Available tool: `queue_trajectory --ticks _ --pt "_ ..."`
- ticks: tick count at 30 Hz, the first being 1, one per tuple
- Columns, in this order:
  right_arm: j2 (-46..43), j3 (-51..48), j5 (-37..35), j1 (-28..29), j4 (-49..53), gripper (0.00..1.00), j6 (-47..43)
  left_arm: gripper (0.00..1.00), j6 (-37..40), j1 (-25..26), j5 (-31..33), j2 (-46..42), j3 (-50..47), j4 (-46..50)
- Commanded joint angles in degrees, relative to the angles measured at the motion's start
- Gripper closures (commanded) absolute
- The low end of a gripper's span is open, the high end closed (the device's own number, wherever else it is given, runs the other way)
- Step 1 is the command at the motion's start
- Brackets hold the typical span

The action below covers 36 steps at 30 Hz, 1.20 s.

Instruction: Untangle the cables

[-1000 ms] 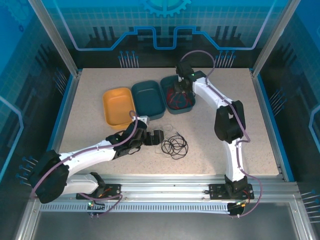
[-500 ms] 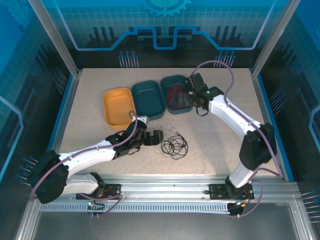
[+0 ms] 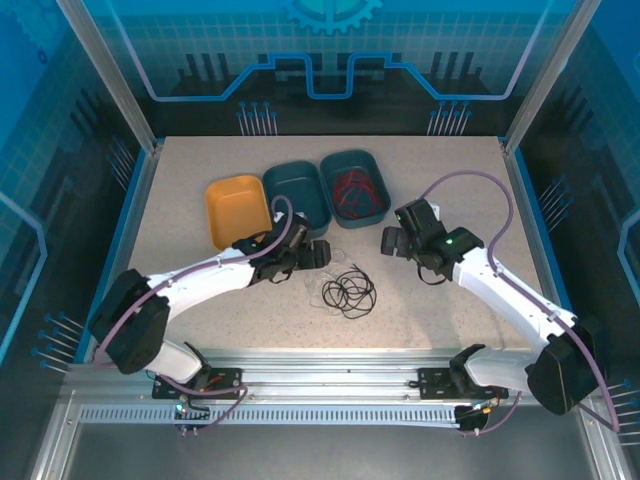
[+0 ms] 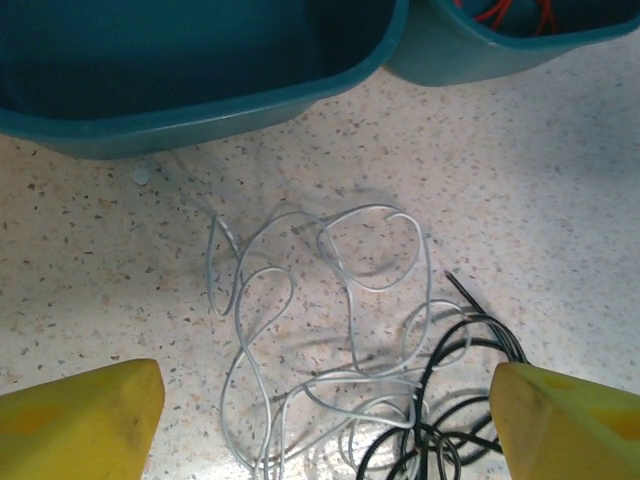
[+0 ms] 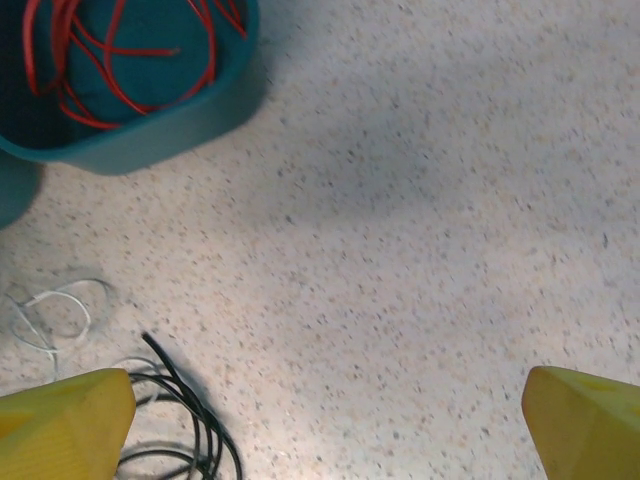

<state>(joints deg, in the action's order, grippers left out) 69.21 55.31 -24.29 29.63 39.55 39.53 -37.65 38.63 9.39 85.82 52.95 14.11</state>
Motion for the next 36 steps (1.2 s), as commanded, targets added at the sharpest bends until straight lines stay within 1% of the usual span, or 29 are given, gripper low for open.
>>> queue_trajectory --ticks 1,4,7,14,17,21,24,27,30,34,36 --pt "-2.1 -1.3 -1.8 1.1 2.7 0.0 3.7 0.21 -1.5 -0.8 -1.0 2.8 3.2 4.9" --pt "-2.5 -2.1 -2.5 1.9 3.6 0.0 4.3 0.27 -2.5 -1.3 -0.8 5.0 4.5 5.8" --pt "-2.5 -2.8 -2.8 2.8 3.5 0.0 4.9 0.3 -3.4 -1.7 -1.0 6.6 5.1 5.8" --pt "-2.5 -3.8 -2.2 3.8 1.6 0.0 5.5 0.49 -2.9 -2.3 0.4 10.4 6.5 4.9" --pt "-2.5 -3.5 -2.3 3.9 1.6 0.0 5.3 0.53 -2.3 -2.5 1.7 12.0 7.6 5.8" --pt "-2.5 -3.5 -2.6 3.9 1.6 0.0 5.2 0.62 -2.2 -2.7 2.1 13.2 7.6 5.5" --pt "-2.5 -3.7 -2.8 4.0 1.2 0.0 5.2 0.66 -2.1 -2.8 2.7 13.9 7.7 5.3" --pt "-2.4 -3.9 -2.7 4.0 0.6 0.0 5.3 0.68 -1.0 -2.8 3.8 14.6 7.9 4.9" --pt "-2.2 -3.9 -2.6 4.0 0.2 0.0 5.3 0.78 0.2 -2.7 5.6 15.2 8.7 5.8" --pt "-2.0 -3.8 -2.7 4.1 -0.3 0.0 5.2 1.0 1.1 -2.7 5.9 14.3 8.9 5.8" --pt "-2.1 -4.0 -2.8 4.2 -0.7 0.0 4.9 1.0 1.5 -2.7 5.9 13.5 8.9 6.2"
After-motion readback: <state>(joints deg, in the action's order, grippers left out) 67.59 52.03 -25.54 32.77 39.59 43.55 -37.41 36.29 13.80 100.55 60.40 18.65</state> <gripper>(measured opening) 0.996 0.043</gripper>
